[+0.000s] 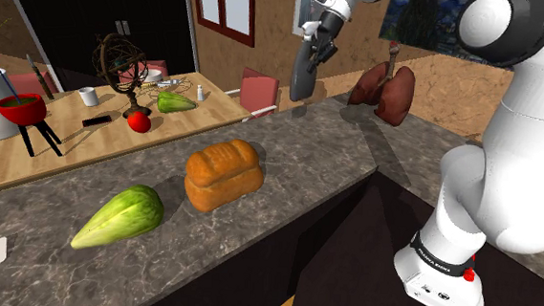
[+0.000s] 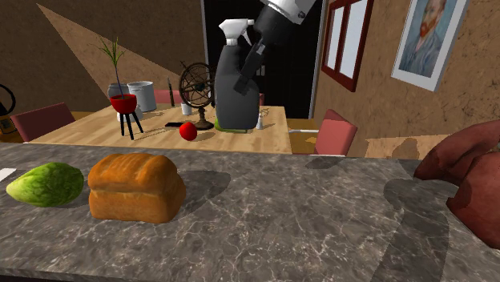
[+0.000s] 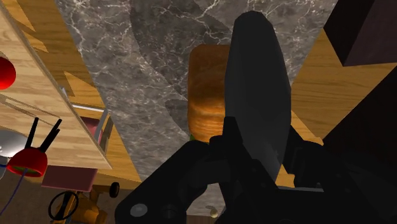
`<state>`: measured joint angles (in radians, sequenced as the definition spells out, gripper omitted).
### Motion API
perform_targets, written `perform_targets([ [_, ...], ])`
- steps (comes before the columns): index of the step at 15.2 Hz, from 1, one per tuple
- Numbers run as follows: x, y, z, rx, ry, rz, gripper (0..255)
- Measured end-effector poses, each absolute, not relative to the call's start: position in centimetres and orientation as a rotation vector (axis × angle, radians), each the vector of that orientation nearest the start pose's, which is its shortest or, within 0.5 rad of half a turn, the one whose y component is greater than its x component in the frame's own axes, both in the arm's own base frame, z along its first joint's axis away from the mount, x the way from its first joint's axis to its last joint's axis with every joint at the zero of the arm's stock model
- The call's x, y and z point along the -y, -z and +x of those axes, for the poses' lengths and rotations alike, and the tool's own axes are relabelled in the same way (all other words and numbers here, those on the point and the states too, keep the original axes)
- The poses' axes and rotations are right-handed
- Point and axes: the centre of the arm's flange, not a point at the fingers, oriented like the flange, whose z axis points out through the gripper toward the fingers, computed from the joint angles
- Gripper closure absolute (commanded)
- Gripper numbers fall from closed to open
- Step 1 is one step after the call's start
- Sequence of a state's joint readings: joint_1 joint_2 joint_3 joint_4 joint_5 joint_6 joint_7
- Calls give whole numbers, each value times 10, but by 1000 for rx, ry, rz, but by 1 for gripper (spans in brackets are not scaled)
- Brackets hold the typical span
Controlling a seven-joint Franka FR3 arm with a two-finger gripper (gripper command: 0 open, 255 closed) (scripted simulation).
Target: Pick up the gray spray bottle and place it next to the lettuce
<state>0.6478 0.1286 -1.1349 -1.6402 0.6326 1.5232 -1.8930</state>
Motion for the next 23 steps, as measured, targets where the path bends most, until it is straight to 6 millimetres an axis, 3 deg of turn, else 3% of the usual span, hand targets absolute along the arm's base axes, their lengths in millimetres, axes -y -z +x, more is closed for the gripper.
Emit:
perform_targets([
  [8,173,-610,539,1737,588,-2116,255],
  [23,-21,-613,525,1738,586,-2114,255],
])
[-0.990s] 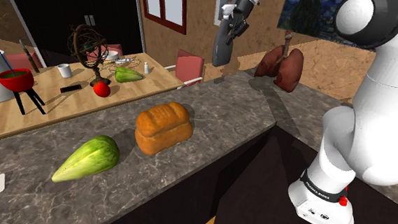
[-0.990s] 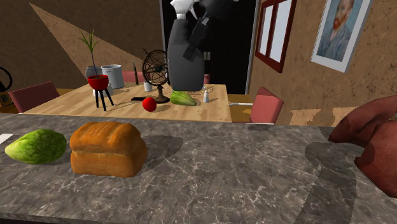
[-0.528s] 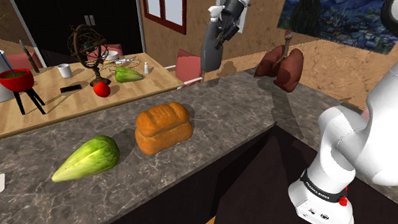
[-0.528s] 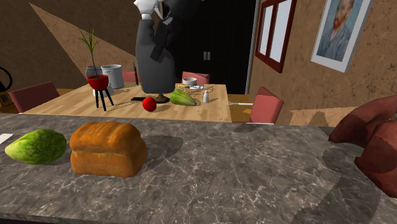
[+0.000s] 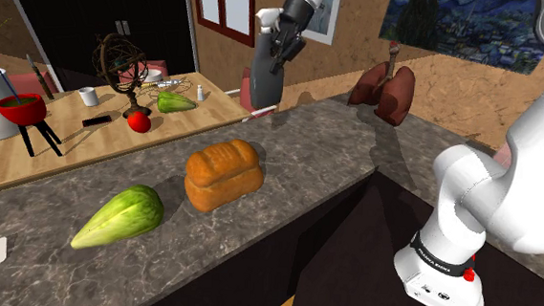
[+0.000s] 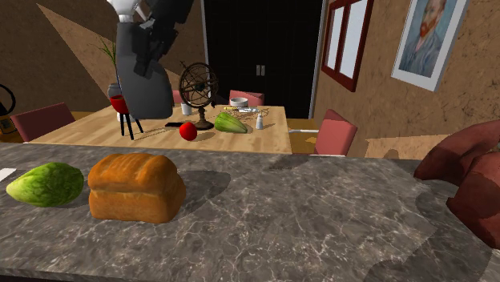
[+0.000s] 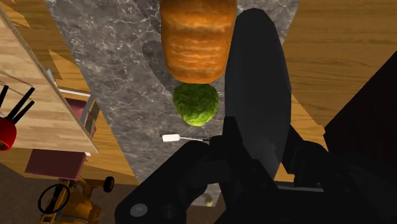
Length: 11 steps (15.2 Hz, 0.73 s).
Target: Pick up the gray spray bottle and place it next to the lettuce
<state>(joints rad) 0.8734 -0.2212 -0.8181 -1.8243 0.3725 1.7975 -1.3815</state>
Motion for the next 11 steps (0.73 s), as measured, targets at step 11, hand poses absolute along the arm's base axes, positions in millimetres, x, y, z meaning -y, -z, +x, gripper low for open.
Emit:
perform_targets([
  [11,-164,-612,512,1738,586,-2116,255],
])
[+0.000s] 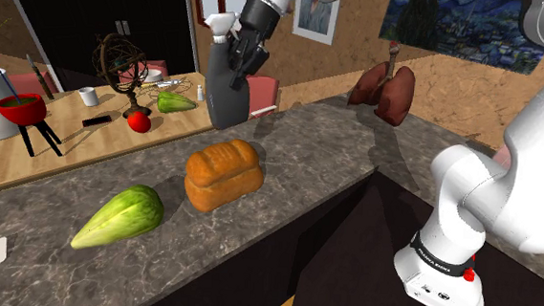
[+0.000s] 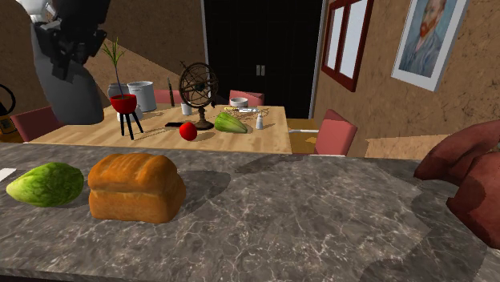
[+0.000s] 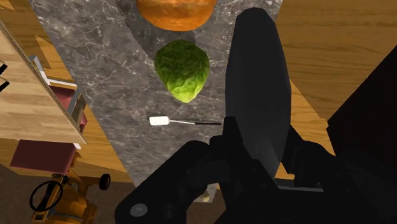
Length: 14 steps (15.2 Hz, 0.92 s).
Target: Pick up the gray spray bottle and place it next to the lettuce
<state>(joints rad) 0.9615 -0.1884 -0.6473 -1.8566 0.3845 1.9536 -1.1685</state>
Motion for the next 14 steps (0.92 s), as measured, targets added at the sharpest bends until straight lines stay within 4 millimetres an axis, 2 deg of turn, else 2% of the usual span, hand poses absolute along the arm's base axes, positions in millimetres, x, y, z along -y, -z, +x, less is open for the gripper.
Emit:
perform_targets([
  [9,-283,-612,502,1738,586,-2115,255],
  [11,-298,-611,501,1738,586,-2115,255],
  [14,-302,-596,502,1737,586,-2116,255],
])
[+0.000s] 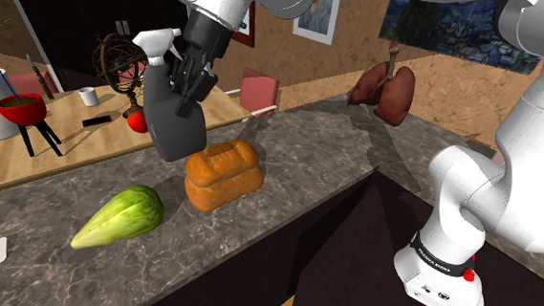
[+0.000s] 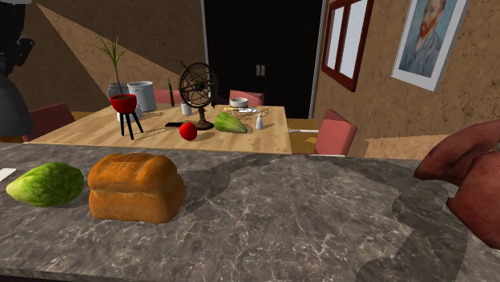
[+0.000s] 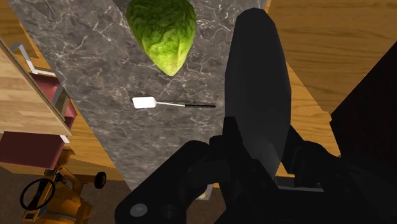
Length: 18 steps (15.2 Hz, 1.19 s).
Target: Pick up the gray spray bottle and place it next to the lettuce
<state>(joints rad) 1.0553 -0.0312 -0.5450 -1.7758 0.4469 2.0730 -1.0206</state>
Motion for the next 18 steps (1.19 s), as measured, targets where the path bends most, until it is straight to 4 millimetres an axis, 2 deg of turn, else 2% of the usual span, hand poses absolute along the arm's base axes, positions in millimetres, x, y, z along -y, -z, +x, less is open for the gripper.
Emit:
perform_targets([
  [18,-300,-502,501,1737,586,-2116,255],
])
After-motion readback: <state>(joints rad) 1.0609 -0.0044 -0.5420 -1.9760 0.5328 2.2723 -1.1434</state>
